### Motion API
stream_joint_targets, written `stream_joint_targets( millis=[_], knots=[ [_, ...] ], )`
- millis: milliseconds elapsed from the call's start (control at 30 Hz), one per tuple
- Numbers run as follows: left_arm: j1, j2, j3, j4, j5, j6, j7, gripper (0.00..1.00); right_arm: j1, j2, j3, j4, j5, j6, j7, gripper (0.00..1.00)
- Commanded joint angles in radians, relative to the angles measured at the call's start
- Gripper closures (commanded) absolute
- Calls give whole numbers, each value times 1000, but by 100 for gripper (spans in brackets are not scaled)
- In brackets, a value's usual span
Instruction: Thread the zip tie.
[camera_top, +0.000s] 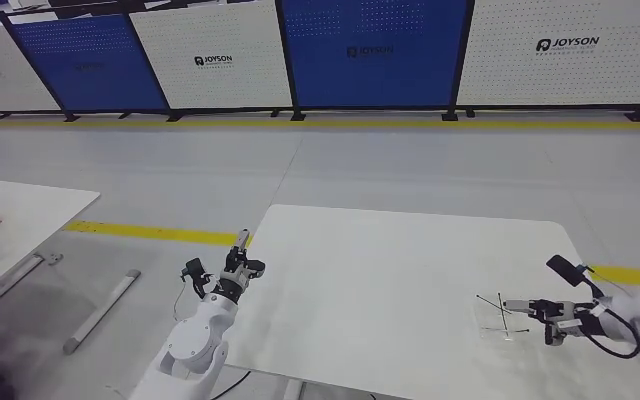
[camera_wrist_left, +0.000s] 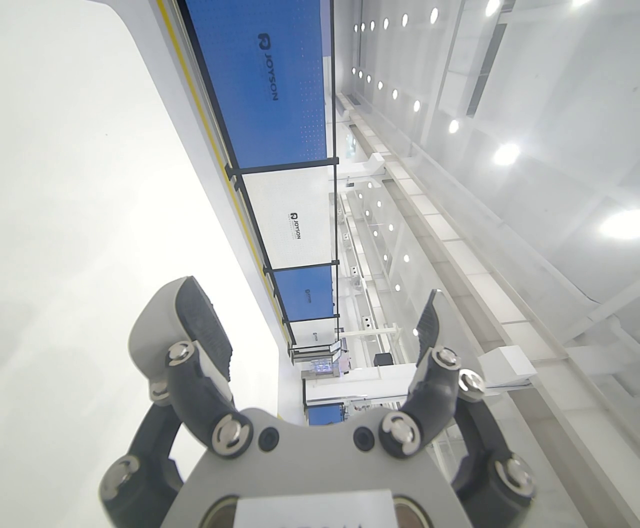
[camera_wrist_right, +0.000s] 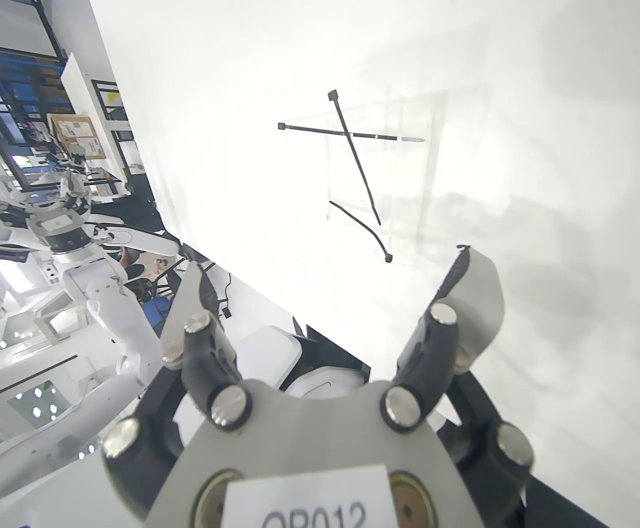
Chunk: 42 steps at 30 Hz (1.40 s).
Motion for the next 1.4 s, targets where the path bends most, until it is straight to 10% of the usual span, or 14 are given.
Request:
stream_joint_targets(
  millis=[0,367,433,533,1367],
  knots=[
    [0,0,0,0,0,0,0,0,0,0,0,0,0,0,0,0],
    [0,0,0,0,0,0,0,0,-35,8,14,-19,-20,7,-27,0],
    [0,0,0,0,0,0,0,0,-40,11,22,-20,-19,7,-23,47],
    [0,0,0,0,0,0,0,0,-44,14,25,-25,-25,15,-18,57],
    [0,0,0,0,0,0,0,0,17,18,-65,9,-78,100,0,67]
  ],
)
